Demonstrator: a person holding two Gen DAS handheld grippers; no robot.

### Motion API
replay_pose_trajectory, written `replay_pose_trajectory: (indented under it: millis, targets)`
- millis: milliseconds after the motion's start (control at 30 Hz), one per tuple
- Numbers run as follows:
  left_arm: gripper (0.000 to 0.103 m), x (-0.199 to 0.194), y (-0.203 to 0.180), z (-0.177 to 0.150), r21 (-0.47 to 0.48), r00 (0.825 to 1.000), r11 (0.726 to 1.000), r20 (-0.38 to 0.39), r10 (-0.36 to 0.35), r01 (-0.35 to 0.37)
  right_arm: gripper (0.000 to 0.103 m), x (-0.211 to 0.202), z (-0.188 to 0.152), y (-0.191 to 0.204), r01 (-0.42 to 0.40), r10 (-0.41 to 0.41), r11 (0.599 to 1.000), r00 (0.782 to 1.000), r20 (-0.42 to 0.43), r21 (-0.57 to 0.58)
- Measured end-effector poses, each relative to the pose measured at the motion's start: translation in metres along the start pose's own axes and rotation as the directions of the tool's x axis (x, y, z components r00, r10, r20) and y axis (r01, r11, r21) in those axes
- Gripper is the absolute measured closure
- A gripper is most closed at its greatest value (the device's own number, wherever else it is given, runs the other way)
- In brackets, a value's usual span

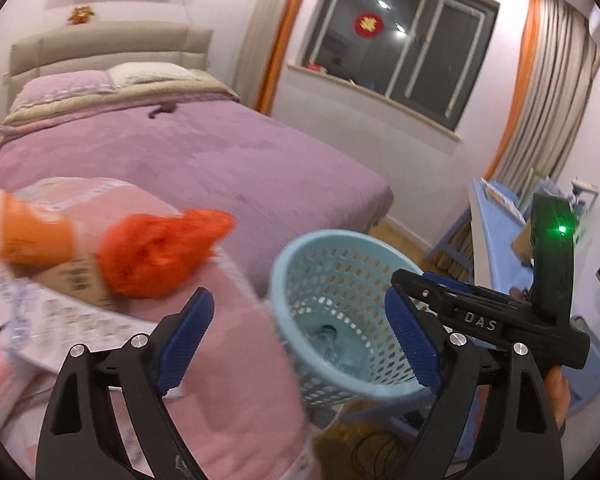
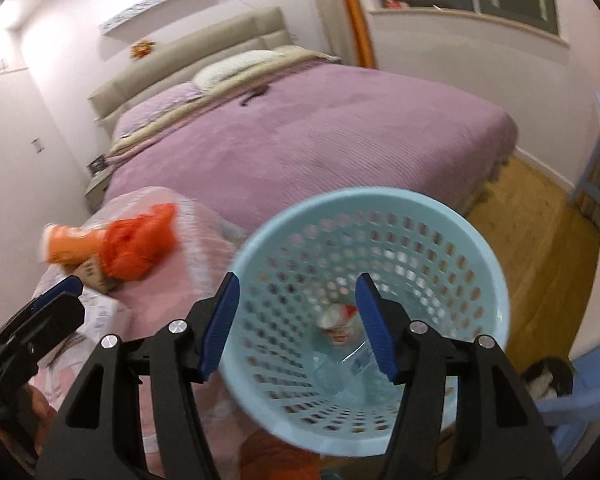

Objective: Collect trash
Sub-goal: 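Carry both items over the blue basket and open both tools, then grasp the pink bottle with left tool while right tool grasps white carton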

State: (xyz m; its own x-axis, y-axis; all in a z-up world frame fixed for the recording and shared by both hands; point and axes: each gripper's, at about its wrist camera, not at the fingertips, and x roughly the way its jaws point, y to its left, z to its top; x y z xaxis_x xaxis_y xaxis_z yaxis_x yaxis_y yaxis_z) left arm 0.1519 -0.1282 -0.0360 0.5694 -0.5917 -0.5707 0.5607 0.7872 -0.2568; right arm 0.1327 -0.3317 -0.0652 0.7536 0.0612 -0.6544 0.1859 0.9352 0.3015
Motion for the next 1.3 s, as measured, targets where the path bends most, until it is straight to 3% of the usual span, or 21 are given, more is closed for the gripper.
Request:
replay_pose_trajectory:
  millis: [200,300,500,633,700,800,867,967,1033,1100,1167,1300]
  targets:
    - [0.018,-0.062,0.044,0.004,-0.061,0.992,0.994,0.081,0.092,-0.088,0.046,-0.020,0.006,0.061,-0.118,0.126,0.986,0.990,0.060,-0.122]
    - [0.018,-0.090,0.070,0.000,-0.084,0.979,0.981,0.092,0.182,-0.175,0.046,-0.022,0.006,0.096,-0.181,0.196,0.963,0.979,0.057,-0.198]
    - [0.015,-0.126,0.143,-0.015,-0.146,0.941,0.933,0.041,0.337,-0.328,0.046,-0.001,-0.010,0.167,-0.290,0.305,0.880,0.952,-0.018,-0.375]
    - [0.015,-0.129,0.192,-0.025,-0.196,0.904,0.885,-0.009,0.428,-0.421,0.046,0.028,-0.019,0.194,-0.322,0.313,0.852,0.945,-0.092,-0.413]
    - [0.015,-0.125,0.207,-0.028,-0.224,0.909,0.882,-0.044,0.415,-0.414,0.046,0.038,-0.022,0.199,-0.320,0.306,0.856,0.947,-0.102,-0.406]
    - [0.015,-0.116,0.226,-0.035,-0.274,0.947,0.906,-0.090,0.310,-0.323,0.046,0.060,-0.017,0.194,-0.363,0.327,0.868,0.931,-0.159,-0.339]
    - [0.015,-0.107,0.229,-0.043,-0.290,0.957,0.913,-0.136,0.258,-0.287,0.046,0.075,-0.014,0.187,-0.409,0.358,0.868,0.908,-0.216,-0.281]
    - [0.015,-0.100,0.227,-0.048,-0.266,0.958,0.926,-0.179,0.225,-0.267,0.046,0.092,-0.017,0.183,-0.461,0.390,0.858,0.872,-0.297,-0.228]
    - [0.015,-0.100,0.225,-0.054,-0.270,0.970,0.942,-0.188,0.153,-0.201,0.046,0.093,-0.022,0.181,-0.488,0.407,0.845,0.853,-0.328,-0.219]
    - [0.015,-0.099,0.221,-0.060,-0.270,0.972,0.948,-0.206,0.112,-0.167,0.046,0.088,-0.026,0.179,-0.521,0.435,0.828,0.830,-0.349,-0.208]
    - [0.015,-0.099,0.211,-0.067,-0.240,0.968,0.956,-0.225,0.115,-0.170,0.042,0.080,-0.033,0.179,-0.538,0.445,0.814,0.820,-0.361,-0.218]
    - [0.016,-0.091,0.199,-0.069,-0.192,0.953,0.955,-0.246,0.178,-0.228,0.038,0.063,-0.047,0.183,-0.538,0.436,0.800,0.825,-0.359,-0.265]
